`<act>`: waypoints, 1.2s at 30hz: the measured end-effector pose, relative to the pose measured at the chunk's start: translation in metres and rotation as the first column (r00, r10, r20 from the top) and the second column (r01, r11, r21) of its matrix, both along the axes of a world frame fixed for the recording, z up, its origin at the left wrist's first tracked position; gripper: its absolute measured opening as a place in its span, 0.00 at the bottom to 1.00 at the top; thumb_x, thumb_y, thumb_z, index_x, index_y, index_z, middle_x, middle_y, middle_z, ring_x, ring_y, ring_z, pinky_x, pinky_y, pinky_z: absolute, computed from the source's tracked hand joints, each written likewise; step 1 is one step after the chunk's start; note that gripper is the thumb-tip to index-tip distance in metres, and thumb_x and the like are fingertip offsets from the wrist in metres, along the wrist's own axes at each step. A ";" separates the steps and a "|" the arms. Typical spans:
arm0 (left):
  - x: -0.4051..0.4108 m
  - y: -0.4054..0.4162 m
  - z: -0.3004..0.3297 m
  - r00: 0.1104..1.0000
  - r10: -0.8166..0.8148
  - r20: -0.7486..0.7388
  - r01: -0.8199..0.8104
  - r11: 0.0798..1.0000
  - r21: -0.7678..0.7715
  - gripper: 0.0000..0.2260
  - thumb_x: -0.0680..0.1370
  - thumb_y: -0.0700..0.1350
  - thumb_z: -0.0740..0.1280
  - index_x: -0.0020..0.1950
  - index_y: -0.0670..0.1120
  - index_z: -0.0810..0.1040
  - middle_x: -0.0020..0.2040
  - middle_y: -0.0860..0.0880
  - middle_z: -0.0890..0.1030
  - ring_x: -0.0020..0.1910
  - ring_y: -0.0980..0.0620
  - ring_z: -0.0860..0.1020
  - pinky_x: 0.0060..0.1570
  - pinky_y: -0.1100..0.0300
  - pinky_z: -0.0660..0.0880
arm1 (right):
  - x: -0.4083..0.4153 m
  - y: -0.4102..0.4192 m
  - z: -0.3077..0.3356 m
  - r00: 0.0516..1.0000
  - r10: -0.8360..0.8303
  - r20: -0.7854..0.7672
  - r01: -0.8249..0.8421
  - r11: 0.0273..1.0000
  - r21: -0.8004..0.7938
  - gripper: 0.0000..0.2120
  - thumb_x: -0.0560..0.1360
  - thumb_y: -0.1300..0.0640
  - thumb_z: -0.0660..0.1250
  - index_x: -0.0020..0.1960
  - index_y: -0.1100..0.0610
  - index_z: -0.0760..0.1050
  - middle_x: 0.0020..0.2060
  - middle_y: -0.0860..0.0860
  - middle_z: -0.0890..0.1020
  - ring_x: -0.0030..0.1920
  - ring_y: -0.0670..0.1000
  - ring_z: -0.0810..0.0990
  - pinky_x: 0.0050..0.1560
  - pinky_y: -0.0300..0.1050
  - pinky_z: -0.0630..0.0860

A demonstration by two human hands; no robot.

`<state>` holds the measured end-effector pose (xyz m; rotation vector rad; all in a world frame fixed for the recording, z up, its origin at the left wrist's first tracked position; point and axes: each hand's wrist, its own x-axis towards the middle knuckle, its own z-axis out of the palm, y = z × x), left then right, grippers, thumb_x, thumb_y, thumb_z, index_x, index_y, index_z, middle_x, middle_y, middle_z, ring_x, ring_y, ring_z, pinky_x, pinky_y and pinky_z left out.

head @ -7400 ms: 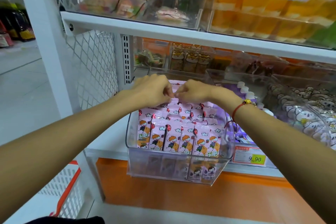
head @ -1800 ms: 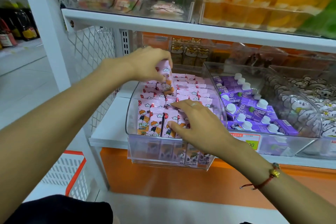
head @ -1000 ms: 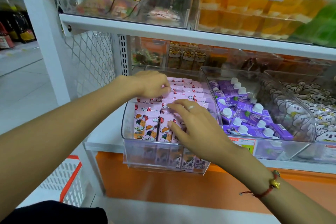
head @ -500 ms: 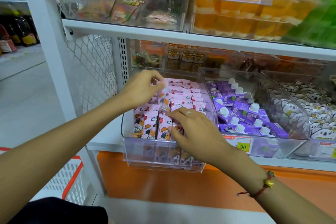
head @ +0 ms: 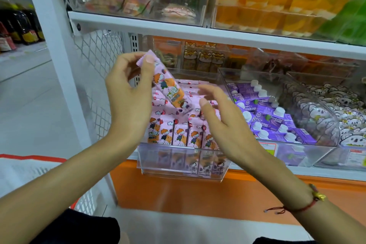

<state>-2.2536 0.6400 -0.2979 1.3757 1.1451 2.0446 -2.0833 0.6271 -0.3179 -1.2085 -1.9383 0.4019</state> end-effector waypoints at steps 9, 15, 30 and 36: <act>0.021 -0.017 -0.006 0.927 -0.368 -0.071 0.360 0.927 -0.104 0.09 0.81 0.44 0.62 0.59 0.51 0.78 0.57 0.54 0.81 0.56 0.59 0.79 0.51 0.62 0.79 | 0.000 -0.012 0.013 0.900 0.050 -0.433 -0.169 0.956 -0.240 0.07 0.78 0.56 0.65 0.55 0.53 0.77 0.46 0.44 0.82 0.48 0.43 0.81 0.49 0.38 0.76; 0.026 -0.018 -0.023 0.834 -0.460 -0.305 0.359 0.872 -0.332 0.16 0.75 0.33 0.64 0.50 0.55 0.78 0.48 0.62 0.79 0.48 0.62 0.77 0.49 0.62 0.76 | 0.012 -0.007 0.008 0.740 -0.126 -0.661 -0.263 0.850 -0.457 0.05 0.78 0.57 0.65 0.46 0.54 0.79 0.40 0.47 0.84 0.39 0.42 0.82 0.36 0.31 0.75; 0.020 -0.014 -0.037 0.796 -0.365 -0.483 0.254 0.925 -0.281 0.14 0.74 0.49 0.72 0.55 0.61 0.73 0.49 0.64 0.81 0.49 0.64 0.79 0.49 0.63 0.78 | 0.021 -0.001 0.012 0.661 -0.045 -0.749 -0.405 0.819 -0.407 0.13 0.78 0.59 0.62 0.62 0.58 0.71 0.53 0.51 0.83 0.53 0.48 0.82 0.56 0.43 0.78; 0.019 -0.013 -0.041 0.719 -0.313 -0.620 0.213 0.949 -0.232 0.19 0.75 0.53 0.71 0.65 0.59 0.74 0.60 0.61 0.77 0.57 0.60 0.76 0.55 0.55 0.77 | 0.018 -0.004 0.007 0.683 -0.117 -0.721 -0.192 0.924 -0.331 0.15 0.75 0.62 0.68 0.61 0.61 0.74 0.50 0.57 0.84 0.48 0.52 0.85 0.50 0.43 0.81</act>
